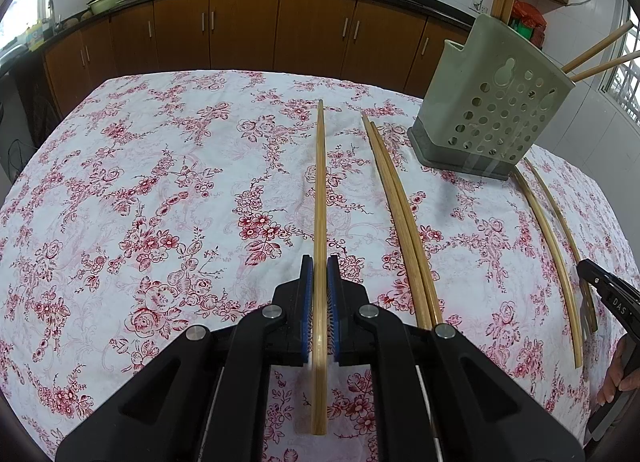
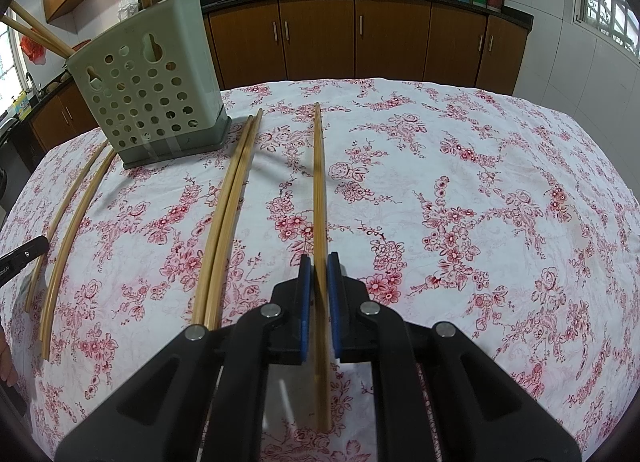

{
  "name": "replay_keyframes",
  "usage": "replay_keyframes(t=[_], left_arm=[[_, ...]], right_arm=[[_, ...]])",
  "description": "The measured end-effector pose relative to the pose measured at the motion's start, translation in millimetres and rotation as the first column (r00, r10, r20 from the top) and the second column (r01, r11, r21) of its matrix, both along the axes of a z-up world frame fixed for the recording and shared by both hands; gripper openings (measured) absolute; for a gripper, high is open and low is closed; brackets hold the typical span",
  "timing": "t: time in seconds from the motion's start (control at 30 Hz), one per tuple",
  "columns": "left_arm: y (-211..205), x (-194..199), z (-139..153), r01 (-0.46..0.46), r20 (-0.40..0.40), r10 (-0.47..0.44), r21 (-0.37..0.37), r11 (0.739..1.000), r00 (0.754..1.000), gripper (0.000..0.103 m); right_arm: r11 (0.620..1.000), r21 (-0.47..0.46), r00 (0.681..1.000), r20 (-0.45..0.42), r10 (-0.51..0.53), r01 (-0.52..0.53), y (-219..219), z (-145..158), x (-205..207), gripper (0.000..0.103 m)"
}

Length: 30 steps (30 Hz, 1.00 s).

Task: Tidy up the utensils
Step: 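Grasp a chopstick with the right tool while the left tool grasps another, then lift both held chopsticks and carry them over the green holder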

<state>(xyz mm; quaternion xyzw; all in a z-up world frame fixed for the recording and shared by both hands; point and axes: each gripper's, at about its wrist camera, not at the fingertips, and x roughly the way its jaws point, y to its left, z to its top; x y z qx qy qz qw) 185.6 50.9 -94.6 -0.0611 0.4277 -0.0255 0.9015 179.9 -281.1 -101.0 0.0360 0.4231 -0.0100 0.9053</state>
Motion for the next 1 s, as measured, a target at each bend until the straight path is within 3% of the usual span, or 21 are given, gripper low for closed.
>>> replay_keyframes(t=[0.33, 0.5, 0.67, 0.77, 0.87, 1.0], left_arm=[[0, 0, 0, 0.0, 0.0, 0.0, 0.003, 1.0, 1.0, 0.009], [-8, -6, 1, 0.012, -0.002, -0.012, 0.067, 0.998, 1.0, 0.009], [-8, -11, 1, 0.015, -0.001, -0.015, 0.07, 0.997, 1.0, 0.008], [-12, -13, 3, 0.022, 0.002, -0.023, 0.111, 0.994, 1.0, 0.008], [-9, -21, 21, 0.023, 0.059, -0.03, 0.107, 0.994, 0.998, 0.008], [-2, -32, 67, 0.013, 0.179, -0.023, 0.056, 0.998, 0.984, 0.008]], right_arm=[[1.0, 0.002, 1.0, 0.0, 0.0, 0.0, 0, 0, 0, 0.011], [1.0, 0.004, 1.0, 0.0, -0.001, 0.001, 0, 0, -7, 0.011], [1.0, 0.012, 1.0, 0.0, 0.004, -0.004, 0, 0, -15, 0.009], [1.0, 0.009, 1.0, 0.007, -0.003, 0.003, -2, 5, -20, 0.008], [1.0, 0.012, 0.998, 0.065, -0.012, 0.011, -7, 23, -29, 0.008], [1.0, 0.01, 0.984, 0.174, -0.026, 0.025, -11, 61, -41, 0.008]])
